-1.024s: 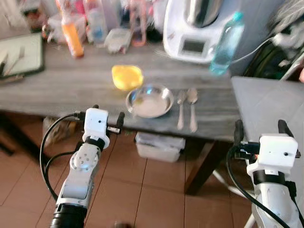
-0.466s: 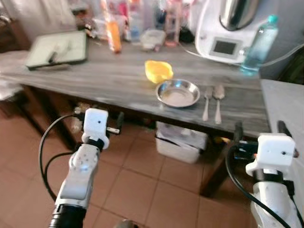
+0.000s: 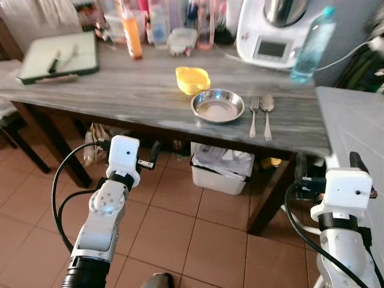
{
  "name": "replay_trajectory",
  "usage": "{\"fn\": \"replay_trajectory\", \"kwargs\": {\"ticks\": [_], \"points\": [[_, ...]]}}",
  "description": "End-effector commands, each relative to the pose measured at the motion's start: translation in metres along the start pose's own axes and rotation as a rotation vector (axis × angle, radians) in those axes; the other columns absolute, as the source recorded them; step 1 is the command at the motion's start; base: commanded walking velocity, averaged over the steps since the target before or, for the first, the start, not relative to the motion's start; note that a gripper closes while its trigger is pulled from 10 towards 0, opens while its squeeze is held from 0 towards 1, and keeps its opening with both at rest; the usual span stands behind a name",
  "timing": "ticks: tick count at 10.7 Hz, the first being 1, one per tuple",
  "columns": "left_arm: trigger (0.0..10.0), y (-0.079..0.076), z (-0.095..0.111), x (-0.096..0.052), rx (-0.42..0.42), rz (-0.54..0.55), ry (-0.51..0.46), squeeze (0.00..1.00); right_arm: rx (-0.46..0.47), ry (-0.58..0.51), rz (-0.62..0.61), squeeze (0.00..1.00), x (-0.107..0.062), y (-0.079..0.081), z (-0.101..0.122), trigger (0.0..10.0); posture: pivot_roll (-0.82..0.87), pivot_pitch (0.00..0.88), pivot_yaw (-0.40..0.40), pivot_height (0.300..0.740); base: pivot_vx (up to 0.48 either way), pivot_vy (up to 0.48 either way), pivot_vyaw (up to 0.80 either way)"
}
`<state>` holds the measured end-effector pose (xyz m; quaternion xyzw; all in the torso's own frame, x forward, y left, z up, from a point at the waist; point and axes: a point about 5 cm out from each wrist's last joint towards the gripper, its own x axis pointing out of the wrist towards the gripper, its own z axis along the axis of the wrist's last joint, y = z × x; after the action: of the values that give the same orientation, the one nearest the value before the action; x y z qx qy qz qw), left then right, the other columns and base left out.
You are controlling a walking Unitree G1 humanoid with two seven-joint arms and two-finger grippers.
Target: Setting the table
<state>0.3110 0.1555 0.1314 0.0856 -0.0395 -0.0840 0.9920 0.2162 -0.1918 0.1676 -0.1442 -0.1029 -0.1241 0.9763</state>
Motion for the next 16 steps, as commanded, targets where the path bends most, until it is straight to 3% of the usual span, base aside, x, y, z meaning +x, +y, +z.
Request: {"fn": "replay_trajectory", "kwargs": {"ticks": [1,11,12,16], "points": [[10.0,0.002,-0.001,0.000,0.005,0.001,0.011,0.00,0.000,0.003,-0.002,0.20,0.000,0.000,-0.001,10.0,0.08,0.079,0.032,0.740,-0.311,0.000,0.00],[10.0,-0.003,0.000,0.003,0.010,-0.027,0.004,0.00,-0.001,0.009,-0.017,0.20,-0.002,-0.003,-0.003,10.0,0.08,0.085,0.032,0.740,-0.312,0.000,0.00],[10.0,-0.017,0.007,0.006,-0.004,-0.058,-0.044,0.00,0.003,0.019,-0.022,0.20,-0.004,-0.003,-0.004,10.0,0.09,0.093,0.033,0.740,0.000,0.000,0.00],[10.0,-0.032,0.018,0.013,-0.047,-0.109,-0.092,0.00,-0.011,-0.002,-0.015,0.20,0.001,0.000,0.001,10.0,0.08,0.108,0.030,0.740,0.000,0.000,0.00]]}}
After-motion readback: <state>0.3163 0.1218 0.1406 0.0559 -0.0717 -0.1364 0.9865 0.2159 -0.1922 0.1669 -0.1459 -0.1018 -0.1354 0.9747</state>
